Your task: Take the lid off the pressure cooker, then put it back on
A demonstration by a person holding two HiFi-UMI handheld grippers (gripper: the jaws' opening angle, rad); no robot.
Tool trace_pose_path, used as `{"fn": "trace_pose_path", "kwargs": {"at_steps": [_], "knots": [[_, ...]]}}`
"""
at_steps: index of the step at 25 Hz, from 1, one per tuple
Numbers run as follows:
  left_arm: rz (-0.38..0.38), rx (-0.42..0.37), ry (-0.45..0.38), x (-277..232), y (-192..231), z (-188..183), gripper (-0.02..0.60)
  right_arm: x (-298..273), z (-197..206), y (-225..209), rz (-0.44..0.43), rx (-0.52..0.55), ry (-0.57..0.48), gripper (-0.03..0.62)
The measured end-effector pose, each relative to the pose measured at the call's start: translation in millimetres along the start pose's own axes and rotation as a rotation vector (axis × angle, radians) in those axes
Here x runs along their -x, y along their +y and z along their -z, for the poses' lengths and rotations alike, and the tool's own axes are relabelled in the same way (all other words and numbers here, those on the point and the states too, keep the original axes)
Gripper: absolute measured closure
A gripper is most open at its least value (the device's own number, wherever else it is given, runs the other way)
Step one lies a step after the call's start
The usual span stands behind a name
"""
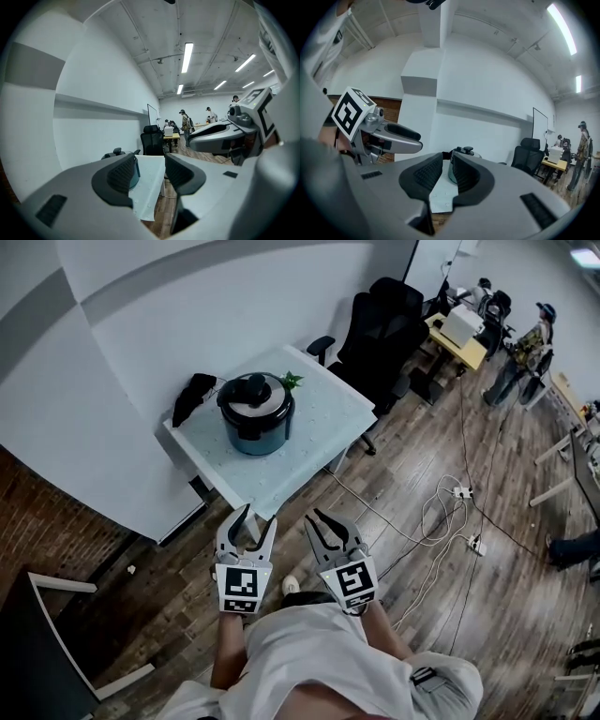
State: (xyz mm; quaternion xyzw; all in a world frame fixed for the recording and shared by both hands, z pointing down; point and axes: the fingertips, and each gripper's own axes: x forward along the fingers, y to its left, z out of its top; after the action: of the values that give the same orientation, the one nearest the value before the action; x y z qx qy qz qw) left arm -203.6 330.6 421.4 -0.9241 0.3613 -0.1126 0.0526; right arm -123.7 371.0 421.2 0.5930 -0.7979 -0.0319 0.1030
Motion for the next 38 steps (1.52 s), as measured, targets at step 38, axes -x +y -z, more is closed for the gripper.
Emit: {"fn": "trace_pose_path", "kwargs": {"at_steps": [38], "knots": [[0.012, 0.006, 0.02, -179, 76, -18, 0.379, -139, 5, -132, 0.014, -0.025, 0.021, 0.526]]}}
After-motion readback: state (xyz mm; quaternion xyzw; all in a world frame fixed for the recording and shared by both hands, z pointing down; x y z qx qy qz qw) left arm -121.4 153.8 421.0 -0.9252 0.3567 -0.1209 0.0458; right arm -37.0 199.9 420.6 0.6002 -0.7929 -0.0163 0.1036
